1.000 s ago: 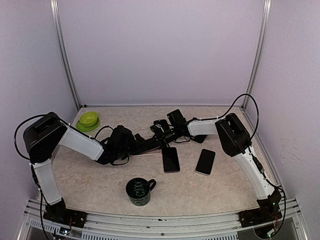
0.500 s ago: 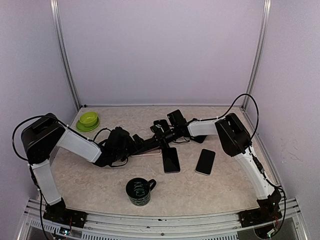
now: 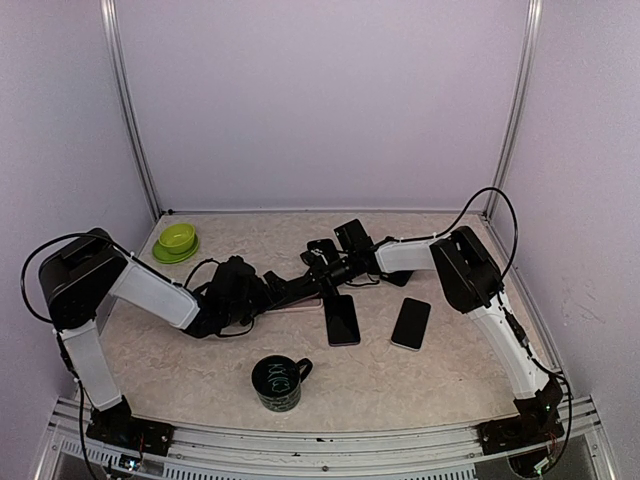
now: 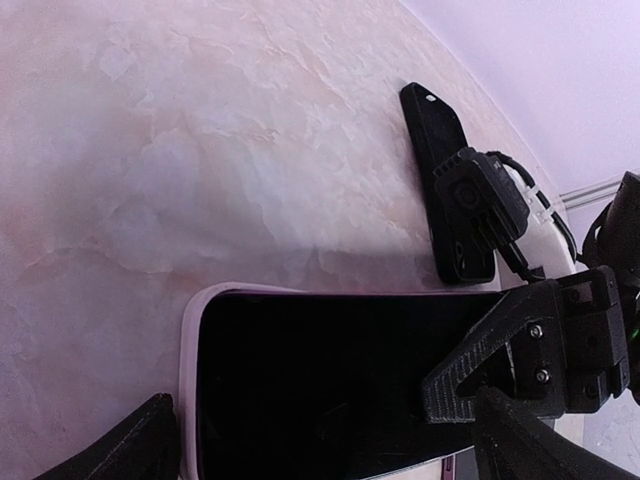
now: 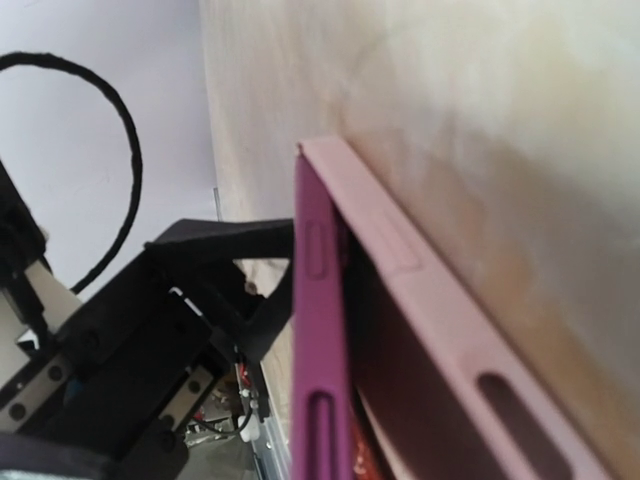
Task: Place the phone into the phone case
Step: Install the phone into the phone case.
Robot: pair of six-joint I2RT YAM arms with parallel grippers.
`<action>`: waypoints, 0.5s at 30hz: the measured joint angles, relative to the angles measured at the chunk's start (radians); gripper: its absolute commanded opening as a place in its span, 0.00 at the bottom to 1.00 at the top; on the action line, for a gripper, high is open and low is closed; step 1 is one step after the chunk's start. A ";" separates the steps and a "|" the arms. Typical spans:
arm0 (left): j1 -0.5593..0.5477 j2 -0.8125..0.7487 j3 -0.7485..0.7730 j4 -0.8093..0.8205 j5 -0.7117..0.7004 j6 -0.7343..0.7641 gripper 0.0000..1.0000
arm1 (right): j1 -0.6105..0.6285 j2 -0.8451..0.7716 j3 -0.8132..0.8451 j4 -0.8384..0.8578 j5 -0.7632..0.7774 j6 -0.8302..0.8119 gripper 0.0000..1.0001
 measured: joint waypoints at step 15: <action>0.003 0.000 -0.120 0.225 0.077 0.079 0.99 | 0.001 -0.016 -0.016 -0.019 0.007 -0.039 0.00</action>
